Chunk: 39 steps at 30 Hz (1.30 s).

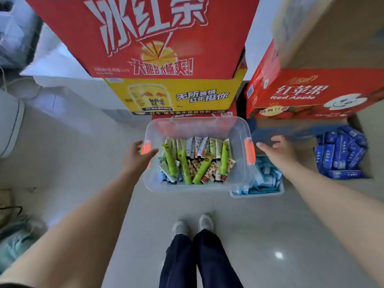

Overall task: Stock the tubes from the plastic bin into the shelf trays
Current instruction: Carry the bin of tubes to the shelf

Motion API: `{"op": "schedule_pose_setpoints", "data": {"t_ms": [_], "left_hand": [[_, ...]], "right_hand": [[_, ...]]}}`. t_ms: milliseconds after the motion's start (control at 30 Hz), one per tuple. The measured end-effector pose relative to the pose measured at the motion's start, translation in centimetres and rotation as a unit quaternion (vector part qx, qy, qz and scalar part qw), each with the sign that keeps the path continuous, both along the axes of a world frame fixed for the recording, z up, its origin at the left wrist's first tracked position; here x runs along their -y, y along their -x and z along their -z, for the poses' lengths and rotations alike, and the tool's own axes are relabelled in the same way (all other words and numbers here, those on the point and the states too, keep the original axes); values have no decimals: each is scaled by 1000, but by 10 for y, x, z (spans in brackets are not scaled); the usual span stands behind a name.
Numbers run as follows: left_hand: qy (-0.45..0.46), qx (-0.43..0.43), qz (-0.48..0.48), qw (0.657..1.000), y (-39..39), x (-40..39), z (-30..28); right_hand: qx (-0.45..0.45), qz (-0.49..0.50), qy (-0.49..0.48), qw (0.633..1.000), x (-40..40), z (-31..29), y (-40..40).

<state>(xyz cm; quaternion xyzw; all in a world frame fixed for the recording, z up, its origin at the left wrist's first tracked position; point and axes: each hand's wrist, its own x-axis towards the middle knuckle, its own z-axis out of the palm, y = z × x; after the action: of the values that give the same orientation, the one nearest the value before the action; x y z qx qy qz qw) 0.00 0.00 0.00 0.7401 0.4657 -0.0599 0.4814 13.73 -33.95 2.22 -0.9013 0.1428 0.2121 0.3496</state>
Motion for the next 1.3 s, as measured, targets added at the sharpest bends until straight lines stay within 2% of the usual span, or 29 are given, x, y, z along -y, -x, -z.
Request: {"op": "schedule_pose_setpoints", "data": {"t_ms": [133,233,500,833,1067,1300], "left_hand": [[7,-18,-35,999,-10,-15,53],[6,-51,-44,998,-13,-26,87],[-45,-72,-40,996,-13,-30,126],[-89,-83,-62,991,-22,-32,142],[-103,-118,-67,985,-29,-33,133],[-115,-122,-33,985,-15,-23,114]], "right_hand": [[-18,45,15,999,-8,57,-15],[-23,43,18,999,-15,95,-21],[-42,53,25,997,-21,149,-21],[26,53,74,995,-24,165,-21],[25,51,72,996,-21,162,-24],[62,86,66,992,-7,144,18]]}}
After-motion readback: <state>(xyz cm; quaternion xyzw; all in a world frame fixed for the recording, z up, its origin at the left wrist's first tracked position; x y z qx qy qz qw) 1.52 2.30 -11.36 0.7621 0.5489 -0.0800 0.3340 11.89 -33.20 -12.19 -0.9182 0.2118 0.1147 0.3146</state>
